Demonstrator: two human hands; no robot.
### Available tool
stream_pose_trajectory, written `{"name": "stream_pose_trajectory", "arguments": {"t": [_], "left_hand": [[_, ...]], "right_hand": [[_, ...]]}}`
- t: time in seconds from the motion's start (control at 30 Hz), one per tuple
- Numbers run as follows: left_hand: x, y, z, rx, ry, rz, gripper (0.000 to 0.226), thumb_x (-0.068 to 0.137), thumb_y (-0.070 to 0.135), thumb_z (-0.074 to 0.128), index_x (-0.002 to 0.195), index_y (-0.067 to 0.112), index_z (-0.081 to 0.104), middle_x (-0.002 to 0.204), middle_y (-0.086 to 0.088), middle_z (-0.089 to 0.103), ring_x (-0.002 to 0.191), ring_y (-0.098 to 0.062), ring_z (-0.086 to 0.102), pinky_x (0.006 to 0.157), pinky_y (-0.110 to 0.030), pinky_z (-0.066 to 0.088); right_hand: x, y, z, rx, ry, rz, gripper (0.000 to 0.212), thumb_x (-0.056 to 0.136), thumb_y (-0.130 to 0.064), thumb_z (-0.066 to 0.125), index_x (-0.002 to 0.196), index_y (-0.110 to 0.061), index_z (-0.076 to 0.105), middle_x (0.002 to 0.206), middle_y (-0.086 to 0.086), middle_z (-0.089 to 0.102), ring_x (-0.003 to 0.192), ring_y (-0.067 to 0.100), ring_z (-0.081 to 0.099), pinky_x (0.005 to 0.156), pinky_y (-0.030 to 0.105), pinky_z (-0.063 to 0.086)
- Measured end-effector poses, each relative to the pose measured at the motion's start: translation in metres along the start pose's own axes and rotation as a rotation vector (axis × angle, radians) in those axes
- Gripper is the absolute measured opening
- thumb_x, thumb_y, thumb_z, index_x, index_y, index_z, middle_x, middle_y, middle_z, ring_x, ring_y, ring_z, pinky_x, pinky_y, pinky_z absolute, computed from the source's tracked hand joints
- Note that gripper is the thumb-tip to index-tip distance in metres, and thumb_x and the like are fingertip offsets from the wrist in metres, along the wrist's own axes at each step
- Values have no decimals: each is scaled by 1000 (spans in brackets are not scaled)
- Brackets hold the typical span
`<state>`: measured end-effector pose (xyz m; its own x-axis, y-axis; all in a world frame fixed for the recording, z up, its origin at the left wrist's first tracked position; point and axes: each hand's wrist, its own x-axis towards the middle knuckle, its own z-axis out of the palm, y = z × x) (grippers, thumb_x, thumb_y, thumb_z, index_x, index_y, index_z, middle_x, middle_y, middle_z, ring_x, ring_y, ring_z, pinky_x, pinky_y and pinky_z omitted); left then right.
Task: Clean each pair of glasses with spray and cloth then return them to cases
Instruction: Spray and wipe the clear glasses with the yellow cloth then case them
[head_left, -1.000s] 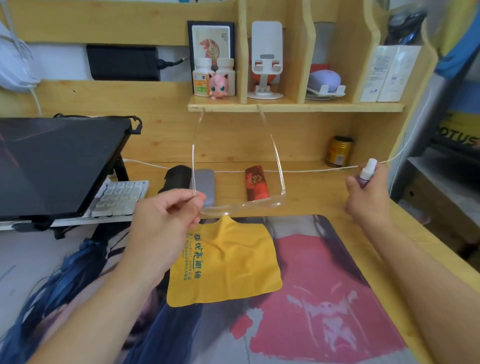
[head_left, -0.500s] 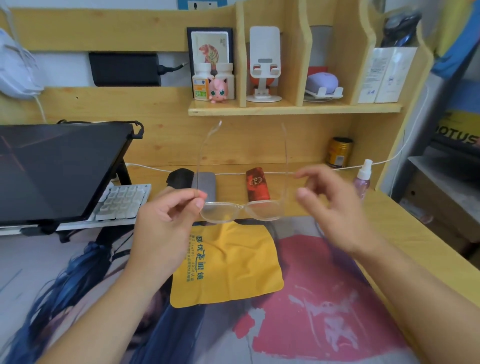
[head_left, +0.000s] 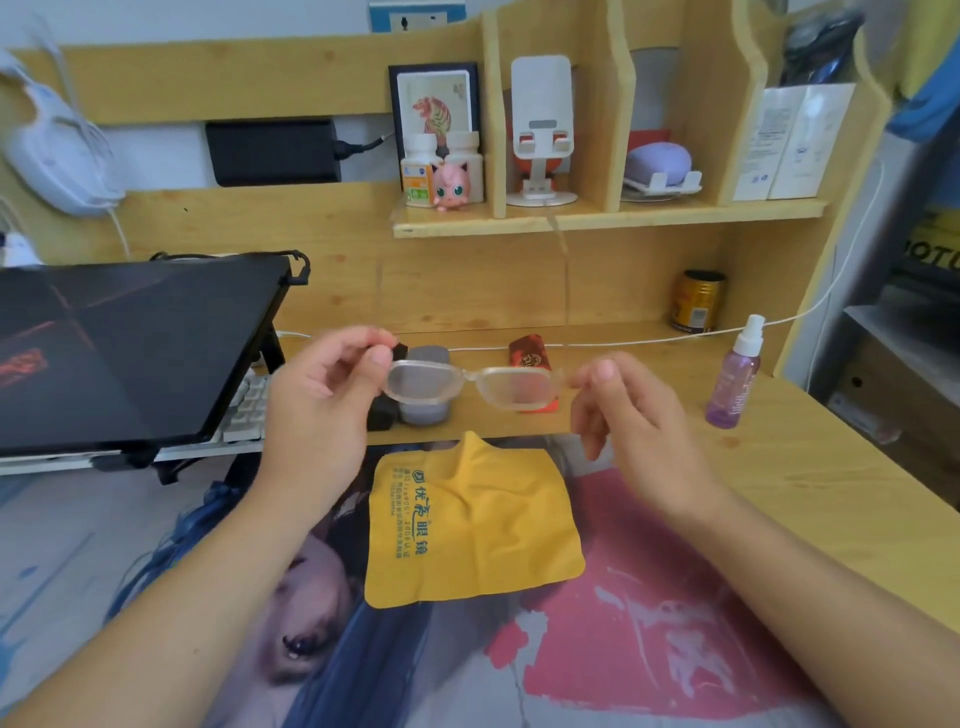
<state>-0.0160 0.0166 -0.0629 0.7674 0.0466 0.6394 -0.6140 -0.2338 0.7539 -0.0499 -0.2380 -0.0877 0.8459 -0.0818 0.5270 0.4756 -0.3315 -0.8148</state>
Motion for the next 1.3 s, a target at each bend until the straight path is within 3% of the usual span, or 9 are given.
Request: {"name": "stream_pose_trajectory", "arguments": {"t": [0.07,0.17,0.23,0.33,0.47,0.67,0.83,1.07,1.3], "left_hand": [[-1,-7,-8,63,87,76,22,101,10,59,102,31,67,98,7,68,91,-7,64,85,-21,52],[-17,-18,-16,133,133,188,24,102,12,57,106,35,65,100,10,62,97,-20,64,86,-32,51],[-23,-24,-16,141,112,233,27,102,11,57,106,36,64,100,11,60,95,-23,63,84,-36,51],[-27,-21,-9,110,110,234,25,102,12,56,107,35,63,100,5,60,96,-20,64,85,-35,52],[-31,-20,-5,107,109,270,13,101,12,56,108,20,64,99,6,60,96,-23,63,84,-41,53],[-31,-19,-5,123,75,301,10,102,18,56,107,19,64,101,12,61,96,-24,62,82,-42,52],[-32,-18,-2,103,68,261,12,101,23,55,105,31,62,98,15,60,92,-12,61,82,-27,49],[-30,-26,-5,124,93,208,10,102,20,55,105,24,64,97,2,62,94,-17,63,83,-36,52],[-32,-18,-4,96,20,278,14,99,14,59,102,24,68,96,11,64,90,-19,64,81,-32,50]], "right_hand": [[4,-1,-3,-83,-64,131,54,106,-48,36,78,-8,57,62,8,61,51,16,55,55,32,46],[9,-2,-25,-317,-507,405,60,94,-64,43,77,-9,61,61,0,58,49,17,51,50,29,41],[9,-4,-41,-465,-767,506,57,86,-67,60,81,-10,65,64,0,54,53,16,45,50,26,36],[4,-9,-42,-443,-893,572,41,81,-54,76,83,-13,70,62,0,49,55,15,40,49,24,31],[0,-9,-21,-447,-841,613,27,84,-38,79,73,-16,68,50,-9,47,43,11,37,45,21,30],[0,-21,-28,-340,-835,631,19,89,-19,68,72,-11,64,59,2,56,54,14,47,54,28,39],[-2,-21,-28,-532,-887,643,46,83,-57,72,76,-13,60,63,7,54,51,17,46,48,25,39],[-1,-17,-23,-415,-911,618,25,91,-20,70,79,-3,57,52,-3,51,48,14,45,50,26,38],[15,-25,-44,235,-299,520,5,95,2,55,92,3,58,83,14,62,83,25,62,73,25,58]]}}
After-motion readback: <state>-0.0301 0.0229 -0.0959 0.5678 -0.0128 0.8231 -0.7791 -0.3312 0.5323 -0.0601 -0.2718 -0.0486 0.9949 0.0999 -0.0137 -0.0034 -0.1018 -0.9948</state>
